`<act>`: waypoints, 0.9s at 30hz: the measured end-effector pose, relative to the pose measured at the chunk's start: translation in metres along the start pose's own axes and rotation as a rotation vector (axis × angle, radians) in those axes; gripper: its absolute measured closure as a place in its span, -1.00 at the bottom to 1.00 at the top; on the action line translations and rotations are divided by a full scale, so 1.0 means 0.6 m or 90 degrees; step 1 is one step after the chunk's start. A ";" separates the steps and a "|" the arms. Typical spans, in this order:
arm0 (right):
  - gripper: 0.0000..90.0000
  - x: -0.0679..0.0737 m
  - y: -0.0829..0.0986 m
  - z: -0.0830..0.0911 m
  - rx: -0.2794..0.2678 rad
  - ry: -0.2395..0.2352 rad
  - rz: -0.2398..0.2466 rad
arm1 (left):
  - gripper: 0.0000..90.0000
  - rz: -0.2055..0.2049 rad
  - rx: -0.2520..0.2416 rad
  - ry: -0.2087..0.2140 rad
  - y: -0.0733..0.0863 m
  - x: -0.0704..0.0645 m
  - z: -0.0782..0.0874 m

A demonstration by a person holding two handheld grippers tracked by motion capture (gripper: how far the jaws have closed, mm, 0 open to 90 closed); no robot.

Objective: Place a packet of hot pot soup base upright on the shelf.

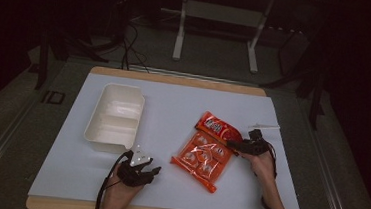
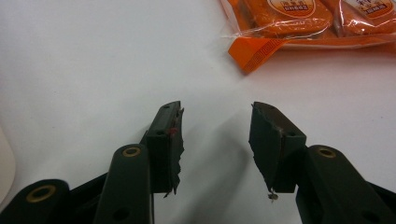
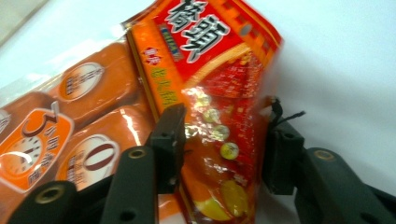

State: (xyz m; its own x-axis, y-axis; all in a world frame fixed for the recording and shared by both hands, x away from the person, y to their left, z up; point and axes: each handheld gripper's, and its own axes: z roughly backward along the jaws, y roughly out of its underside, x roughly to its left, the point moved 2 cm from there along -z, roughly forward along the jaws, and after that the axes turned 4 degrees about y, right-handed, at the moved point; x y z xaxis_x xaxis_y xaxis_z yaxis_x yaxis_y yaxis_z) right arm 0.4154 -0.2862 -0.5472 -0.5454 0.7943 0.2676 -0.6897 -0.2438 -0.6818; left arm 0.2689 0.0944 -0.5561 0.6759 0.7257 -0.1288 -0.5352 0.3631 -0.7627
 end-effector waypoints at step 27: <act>0.91 0.015 0.003 -0.007 0.014 0.029 -0.045 | 0.19 -0.001 0.001 0.000 0.000 0.000 0.000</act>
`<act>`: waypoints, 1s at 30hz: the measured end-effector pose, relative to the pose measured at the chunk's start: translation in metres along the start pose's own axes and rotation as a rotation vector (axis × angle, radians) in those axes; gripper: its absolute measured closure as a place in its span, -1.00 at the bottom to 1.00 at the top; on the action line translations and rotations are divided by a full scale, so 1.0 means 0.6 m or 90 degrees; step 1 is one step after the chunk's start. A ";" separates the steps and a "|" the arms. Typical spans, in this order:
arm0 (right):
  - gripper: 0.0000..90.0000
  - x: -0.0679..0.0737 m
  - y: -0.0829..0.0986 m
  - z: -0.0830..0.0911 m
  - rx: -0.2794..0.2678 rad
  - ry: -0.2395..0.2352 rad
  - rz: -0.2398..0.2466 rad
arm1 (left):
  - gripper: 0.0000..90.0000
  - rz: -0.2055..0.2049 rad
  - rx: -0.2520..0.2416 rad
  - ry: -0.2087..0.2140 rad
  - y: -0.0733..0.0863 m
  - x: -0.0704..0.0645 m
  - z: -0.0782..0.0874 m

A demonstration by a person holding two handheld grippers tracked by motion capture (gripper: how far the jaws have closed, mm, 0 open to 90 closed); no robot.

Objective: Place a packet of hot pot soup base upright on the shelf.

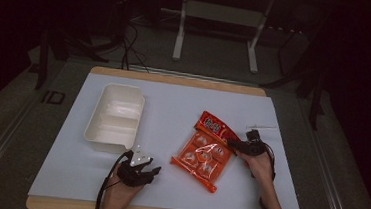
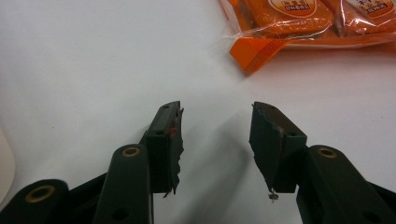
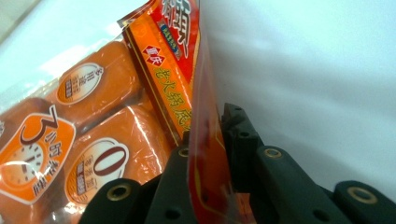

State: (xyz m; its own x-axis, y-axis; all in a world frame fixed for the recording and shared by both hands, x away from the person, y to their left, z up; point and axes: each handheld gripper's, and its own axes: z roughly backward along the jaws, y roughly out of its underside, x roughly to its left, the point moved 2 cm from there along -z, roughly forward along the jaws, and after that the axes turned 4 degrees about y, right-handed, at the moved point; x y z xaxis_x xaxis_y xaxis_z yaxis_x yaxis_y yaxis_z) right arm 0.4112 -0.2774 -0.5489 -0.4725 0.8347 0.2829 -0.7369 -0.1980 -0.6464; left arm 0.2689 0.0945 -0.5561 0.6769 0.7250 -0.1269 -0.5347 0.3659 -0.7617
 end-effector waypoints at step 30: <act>0.99 0.045 -0.021 0.084 -0.044 -0.034 0.022 | 0.19 0.004 -0.001 0.003 0.000 0.001 0.000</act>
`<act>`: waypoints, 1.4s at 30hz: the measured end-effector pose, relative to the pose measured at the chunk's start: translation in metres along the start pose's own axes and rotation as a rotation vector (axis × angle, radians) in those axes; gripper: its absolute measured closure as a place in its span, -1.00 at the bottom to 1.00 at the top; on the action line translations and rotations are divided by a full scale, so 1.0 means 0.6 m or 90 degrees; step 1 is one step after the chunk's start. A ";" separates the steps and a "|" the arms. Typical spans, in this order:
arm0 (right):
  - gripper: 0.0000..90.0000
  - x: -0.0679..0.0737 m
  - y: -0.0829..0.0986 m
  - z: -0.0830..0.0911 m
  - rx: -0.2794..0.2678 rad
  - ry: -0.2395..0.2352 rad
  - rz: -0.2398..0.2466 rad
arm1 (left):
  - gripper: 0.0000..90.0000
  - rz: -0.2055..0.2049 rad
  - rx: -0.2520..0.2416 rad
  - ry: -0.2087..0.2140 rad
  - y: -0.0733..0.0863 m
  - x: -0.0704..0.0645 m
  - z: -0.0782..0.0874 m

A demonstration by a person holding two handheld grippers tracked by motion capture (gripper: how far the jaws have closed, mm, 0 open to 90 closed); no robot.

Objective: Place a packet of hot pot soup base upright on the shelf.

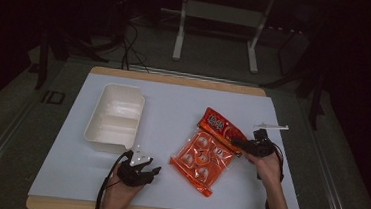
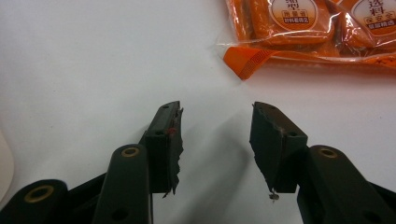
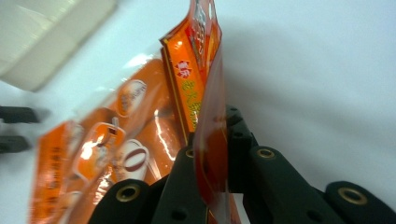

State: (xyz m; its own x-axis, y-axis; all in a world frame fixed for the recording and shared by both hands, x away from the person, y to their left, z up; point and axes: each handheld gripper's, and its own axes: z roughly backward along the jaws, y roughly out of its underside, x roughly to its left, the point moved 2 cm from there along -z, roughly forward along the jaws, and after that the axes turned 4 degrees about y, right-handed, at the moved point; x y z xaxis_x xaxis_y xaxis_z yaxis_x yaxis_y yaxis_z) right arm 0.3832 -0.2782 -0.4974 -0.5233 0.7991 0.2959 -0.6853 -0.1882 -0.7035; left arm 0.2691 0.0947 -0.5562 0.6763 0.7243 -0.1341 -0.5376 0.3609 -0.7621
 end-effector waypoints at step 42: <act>0.76 0.110 -0.098 0.096 -0.028 -0.028 0.143 | 0.18 0.002 -0.003 -0.001 0.000 0.000 0.000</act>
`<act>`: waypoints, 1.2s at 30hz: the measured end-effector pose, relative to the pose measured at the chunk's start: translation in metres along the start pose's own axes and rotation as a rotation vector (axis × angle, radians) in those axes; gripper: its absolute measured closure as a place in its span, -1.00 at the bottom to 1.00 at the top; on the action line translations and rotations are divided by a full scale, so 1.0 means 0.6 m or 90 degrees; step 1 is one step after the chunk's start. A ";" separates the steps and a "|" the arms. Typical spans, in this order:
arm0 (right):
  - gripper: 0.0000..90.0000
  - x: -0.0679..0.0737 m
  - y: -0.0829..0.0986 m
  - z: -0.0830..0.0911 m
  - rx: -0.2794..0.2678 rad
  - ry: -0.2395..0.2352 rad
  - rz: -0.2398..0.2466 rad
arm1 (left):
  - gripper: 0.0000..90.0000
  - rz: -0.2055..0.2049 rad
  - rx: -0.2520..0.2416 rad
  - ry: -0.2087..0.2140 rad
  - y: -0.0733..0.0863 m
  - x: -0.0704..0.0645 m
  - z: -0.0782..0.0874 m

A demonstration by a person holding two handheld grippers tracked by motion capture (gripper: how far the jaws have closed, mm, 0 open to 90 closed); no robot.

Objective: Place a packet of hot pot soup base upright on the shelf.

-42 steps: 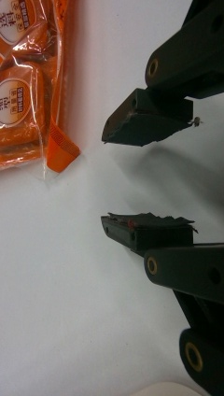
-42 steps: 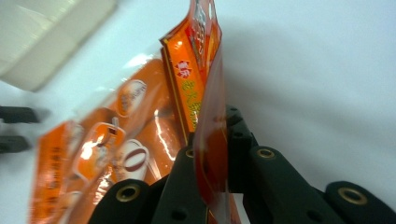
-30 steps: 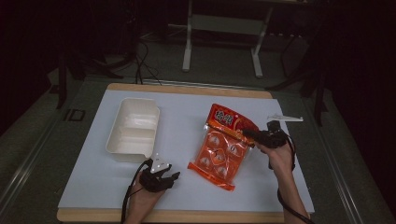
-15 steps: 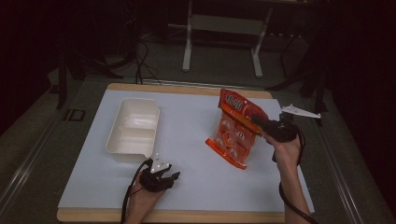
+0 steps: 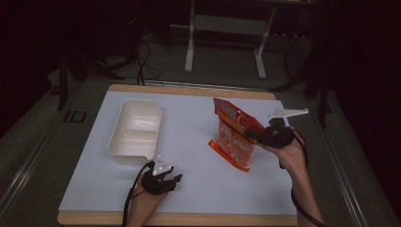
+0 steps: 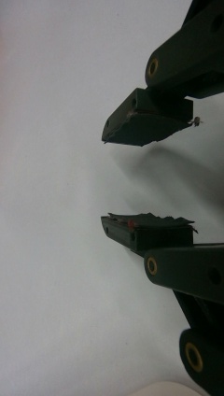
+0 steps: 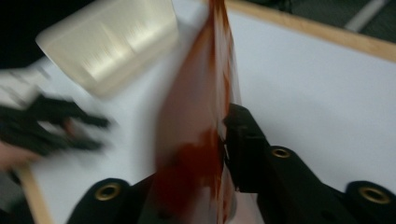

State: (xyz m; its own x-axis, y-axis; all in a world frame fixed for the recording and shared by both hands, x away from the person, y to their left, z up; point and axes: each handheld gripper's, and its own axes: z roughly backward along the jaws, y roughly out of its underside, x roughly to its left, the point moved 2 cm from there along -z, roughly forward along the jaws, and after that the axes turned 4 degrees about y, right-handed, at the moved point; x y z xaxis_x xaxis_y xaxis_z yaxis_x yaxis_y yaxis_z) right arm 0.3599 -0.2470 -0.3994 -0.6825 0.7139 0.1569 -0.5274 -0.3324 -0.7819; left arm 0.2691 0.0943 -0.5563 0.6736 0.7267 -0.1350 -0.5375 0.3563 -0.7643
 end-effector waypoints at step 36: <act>0.57 0.021 0.003 -0.067 0.125 0.140 0.096 | 0.18 0.000 0.001 0.000 0.000 0.000 0.000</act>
State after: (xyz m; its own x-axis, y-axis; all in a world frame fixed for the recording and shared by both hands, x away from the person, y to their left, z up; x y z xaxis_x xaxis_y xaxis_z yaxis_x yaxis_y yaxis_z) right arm 0.3706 -0.2137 -0.4229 -0.6463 0.7561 -0.1027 -0.5309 -0.5422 -0.6513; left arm 0.2692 0.0946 -0.5562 0.6738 0.7264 -0.1355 -0.5381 0.3567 -0.7637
